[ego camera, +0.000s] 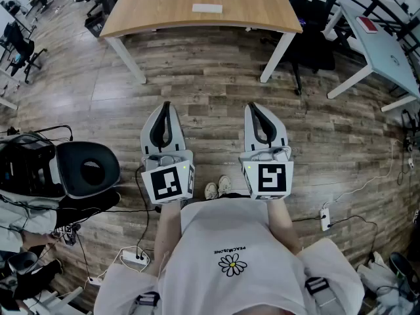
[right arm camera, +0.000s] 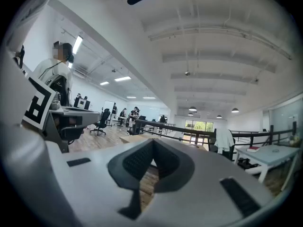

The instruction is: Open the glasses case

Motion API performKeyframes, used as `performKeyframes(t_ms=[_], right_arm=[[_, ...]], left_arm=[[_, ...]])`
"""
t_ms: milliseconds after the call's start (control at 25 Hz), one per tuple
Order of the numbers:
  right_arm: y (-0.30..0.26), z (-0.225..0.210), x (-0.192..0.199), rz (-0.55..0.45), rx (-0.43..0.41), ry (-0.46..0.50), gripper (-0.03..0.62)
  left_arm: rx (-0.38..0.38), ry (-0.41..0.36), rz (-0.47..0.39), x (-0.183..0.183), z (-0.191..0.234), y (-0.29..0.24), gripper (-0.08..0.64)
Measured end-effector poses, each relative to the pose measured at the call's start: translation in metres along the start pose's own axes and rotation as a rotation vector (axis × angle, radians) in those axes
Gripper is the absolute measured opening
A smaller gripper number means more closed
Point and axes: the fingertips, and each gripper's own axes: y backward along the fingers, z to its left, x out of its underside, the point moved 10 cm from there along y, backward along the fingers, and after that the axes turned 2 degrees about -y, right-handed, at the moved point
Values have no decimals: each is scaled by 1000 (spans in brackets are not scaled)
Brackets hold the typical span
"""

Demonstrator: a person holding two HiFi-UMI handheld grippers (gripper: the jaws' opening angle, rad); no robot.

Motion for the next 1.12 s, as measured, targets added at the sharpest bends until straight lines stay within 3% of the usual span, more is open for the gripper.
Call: performKeyframes(t_ms=[440,600,1120], right_arm=[[-13,-8,4,-4,-24,-11,8],[-22,-16,12,-11,-52,-73,8],[-100,-61,37,8,-131,-88,8]], left_arm=[[-6,-7,21,4,-1,-13,17],[-16,-13,20,9,-2,-23,17],[-87,-45,-8,29,8,-105,17]])
